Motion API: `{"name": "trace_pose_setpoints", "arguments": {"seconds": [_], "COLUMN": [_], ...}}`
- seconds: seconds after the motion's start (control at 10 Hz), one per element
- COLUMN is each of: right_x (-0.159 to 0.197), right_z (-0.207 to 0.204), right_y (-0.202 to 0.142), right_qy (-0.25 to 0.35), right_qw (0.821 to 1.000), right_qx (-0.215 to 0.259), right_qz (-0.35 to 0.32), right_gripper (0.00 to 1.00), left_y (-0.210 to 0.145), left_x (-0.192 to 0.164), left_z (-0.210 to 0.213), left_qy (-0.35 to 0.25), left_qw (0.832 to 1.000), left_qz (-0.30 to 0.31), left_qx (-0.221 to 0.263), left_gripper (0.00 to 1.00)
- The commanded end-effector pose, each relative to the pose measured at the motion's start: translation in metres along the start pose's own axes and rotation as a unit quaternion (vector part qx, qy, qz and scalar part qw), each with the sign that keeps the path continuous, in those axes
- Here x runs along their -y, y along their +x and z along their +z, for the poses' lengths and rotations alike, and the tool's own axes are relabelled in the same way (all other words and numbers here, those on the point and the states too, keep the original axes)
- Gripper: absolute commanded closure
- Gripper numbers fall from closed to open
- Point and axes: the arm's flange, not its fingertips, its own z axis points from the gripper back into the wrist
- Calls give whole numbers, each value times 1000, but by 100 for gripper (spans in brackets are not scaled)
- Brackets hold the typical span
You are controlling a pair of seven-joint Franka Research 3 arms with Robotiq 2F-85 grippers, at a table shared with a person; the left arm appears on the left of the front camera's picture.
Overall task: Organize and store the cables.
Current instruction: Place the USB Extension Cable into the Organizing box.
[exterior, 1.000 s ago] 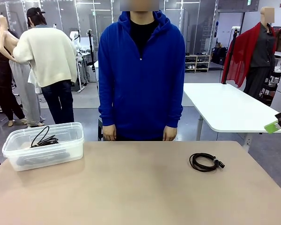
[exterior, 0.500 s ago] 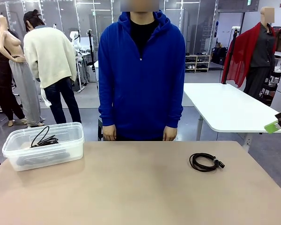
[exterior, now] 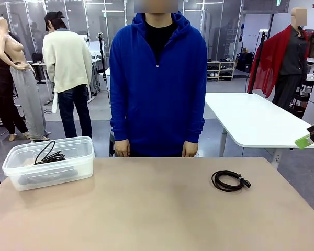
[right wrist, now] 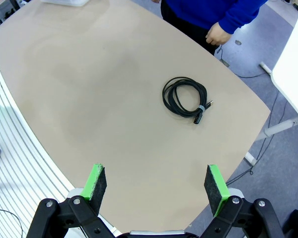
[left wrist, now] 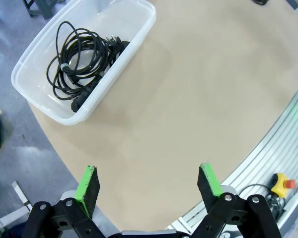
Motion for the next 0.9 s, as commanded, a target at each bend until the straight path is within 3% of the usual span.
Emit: {"name": "trace_pose_setpoints", "arguments": {"seconds": [0.0,0.3,0.8], "right_x": [-8,-17,6], "right_z": [-4,-7,-39], "right_y": [22,39,69], "right_qy": [-38,-62,-86], "right_qw": [998,992,985], "right_qx": [-47,-89,-118], "right_qz": [-33,-58,-91], "right_gripper": [0,0,0], "left_y": [1,1,1], "left_x": [0,0,0], "left_z": [-1,-1,-1], "left_qy": [3,3,3], "left_qw": [1000,1000,1000], "left_qz": [-1,-1,-1], "left_qx": [-6,-6,-6], "left_gripper": [0,0,0]}}
